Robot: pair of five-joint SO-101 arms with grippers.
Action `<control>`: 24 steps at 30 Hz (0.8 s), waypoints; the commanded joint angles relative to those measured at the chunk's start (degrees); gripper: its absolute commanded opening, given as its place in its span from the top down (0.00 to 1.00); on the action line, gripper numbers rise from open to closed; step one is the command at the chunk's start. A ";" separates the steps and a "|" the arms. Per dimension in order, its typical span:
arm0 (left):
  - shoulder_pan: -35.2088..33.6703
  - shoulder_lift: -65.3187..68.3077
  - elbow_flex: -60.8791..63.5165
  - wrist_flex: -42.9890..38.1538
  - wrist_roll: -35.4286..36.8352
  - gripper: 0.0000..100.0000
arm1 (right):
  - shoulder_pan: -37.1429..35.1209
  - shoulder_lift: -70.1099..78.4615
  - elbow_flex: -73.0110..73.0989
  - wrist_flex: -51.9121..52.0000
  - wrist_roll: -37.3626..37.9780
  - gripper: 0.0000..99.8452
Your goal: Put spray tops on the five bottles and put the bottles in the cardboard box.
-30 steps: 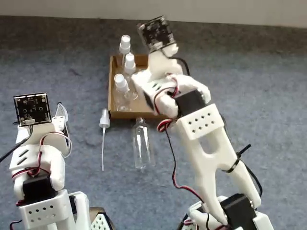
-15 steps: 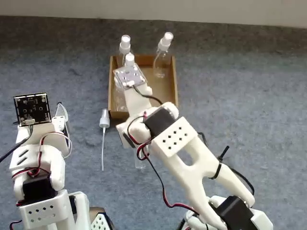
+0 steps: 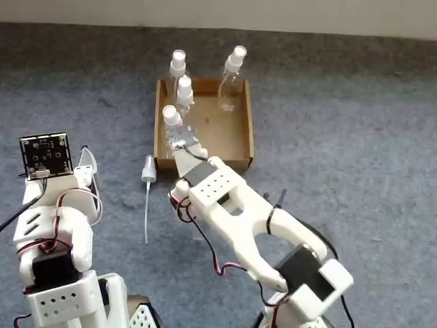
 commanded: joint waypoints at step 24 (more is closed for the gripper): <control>1.10 -0.22 -1.36 -1.58 0.26 0.86 | 24.75 -46.73 28.97 -0.31 19.60 0.97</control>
